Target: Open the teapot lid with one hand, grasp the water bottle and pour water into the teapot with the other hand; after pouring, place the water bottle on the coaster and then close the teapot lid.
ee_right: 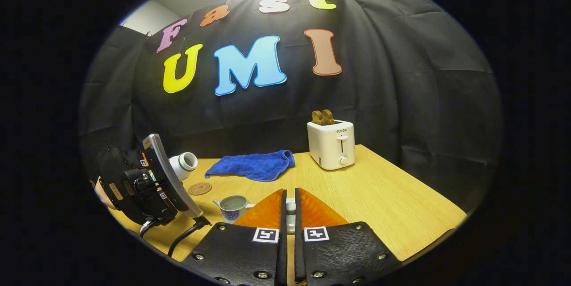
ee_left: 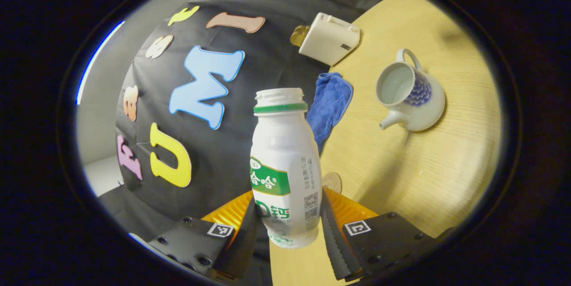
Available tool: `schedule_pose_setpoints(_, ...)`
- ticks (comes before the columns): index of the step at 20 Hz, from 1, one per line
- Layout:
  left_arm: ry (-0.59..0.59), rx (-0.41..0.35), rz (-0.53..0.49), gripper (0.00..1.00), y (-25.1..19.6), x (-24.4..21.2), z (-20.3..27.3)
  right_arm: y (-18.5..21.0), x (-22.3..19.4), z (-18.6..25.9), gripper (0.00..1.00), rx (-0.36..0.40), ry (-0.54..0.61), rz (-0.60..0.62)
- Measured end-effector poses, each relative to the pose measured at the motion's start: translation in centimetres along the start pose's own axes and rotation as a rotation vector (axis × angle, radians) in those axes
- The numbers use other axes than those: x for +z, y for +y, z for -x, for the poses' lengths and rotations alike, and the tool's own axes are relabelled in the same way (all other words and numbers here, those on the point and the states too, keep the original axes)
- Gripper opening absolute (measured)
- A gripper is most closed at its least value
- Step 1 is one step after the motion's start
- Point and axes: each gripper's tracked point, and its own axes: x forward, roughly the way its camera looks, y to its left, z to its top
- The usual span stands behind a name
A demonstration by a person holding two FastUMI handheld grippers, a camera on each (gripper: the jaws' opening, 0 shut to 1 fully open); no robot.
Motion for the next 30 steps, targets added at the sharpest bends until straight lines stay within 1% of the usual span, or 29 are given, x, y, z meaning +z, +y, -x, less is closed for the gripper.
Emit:
schedule_pose_setpoints(4,-0.01,0.013,-0.124,0.8,-0.1,1.6,-0.5,-0.9,-0.4,0.3,0.06,-0.006,0.006,-0.003)
schedule_pose_setpoints(6,-0.013,0.017,-0.169,0.81,-0.1,1.8,-0.2,-1.2,-0.4,0.4,0.06,-0.009,0.006,-0.009)
schedule_pose_setpoints(7,-0.015,0.024,-0.19,0.76,-0.1,2.0,-0.2,-1.4,-0.6,0.5,0.06,-0.011,0.006,-0.009)
schedule_pose_setpoints(8,-0.016,0.031,-0.212,0.81,0.0,2.3,-0.2,-1.5,-0.6,0.5,0.06,-0.012,0.006,-0.007)
schedule_pose_setpoints(13,-0.019,0.078,-0.329,0.8,1.0,3.0,-0.4,-1.9,-0.6,0.6,0.06,-0.01,0.003,-0.01)
schedule_pose_setpoints(17,-0.018,0.091,-0.368,0.81,1.5,3.1,-0.2,-2.1,-0.7,0.6,0.06,-0.007,0.002,-0.006)
schedule_pose_setpoints(18,-0.021,0.098,-0.38,0.75,1.6,3.3,-0.2,-2.1,-0.8,0.6,0.06,-0.005,0.003,-0.005)
schedule_pose_setpoints(19,-0.023,0.104,-0.392,0.8,1.8,3.5,-0.2,-2.1,-0.8,0.6,0.06,-0.003,0.003,-0.003)
schedule_pose_setpoints(21,-0.027,0.111,-0.408,0.81,1.9,3.7,-0.2,-2.0,-0.7,0.6,0.06,-0.002,0.001,-0.002)
schedule_pose_setpoints(22,-0.029,0.114,-0.412,0.75,2.0,3.8,-0.2,-2.0,-0.7,0.6,0.06,-0.003,-0.001,-0.001)
schedule_pose_setpoints(23,-0.03,0.118,-0.419,0.8,2.1,3.9,-0.2,-2.1,-0.7,0.6,0.06,-0.004,-0.004,0.001)
schedule_pose_setpoints(24,-0.033,0.124,-0.428,0.81,2.2,4.1,-0.2,-2.1,-0.6,0.6,0.06,-0.004,-0.005,0.002)
schedule_pose_setpoints(27,-0.039,0.139,-0.456,0.81,2.5,4.5,-0.1,-2.1,-0.6,0.6,0.06,-0.004,-0.007,0.003)
schedule_pose_setpoints(28,-0.039,0.142,-0.462,0.75,2.6,4.5,-0.2,-2.2,-0.6,0.7,0.06,-0.003,-0.007,0.002)
schedule_pose_setpoints(29,-0.04,0.146,-0.47,0.75,2.7,4.6,-0.2,-2.2,-0.7,0.7,0.06,-0.004,-0.007,0.002)
schedule_pose_setpoints(30,-0.04,0.15,-0.479,0.81,2.7,4.7,-0.1,-2.3,-0.7,0.7,0.06,-0.005,-0.006,0.001)
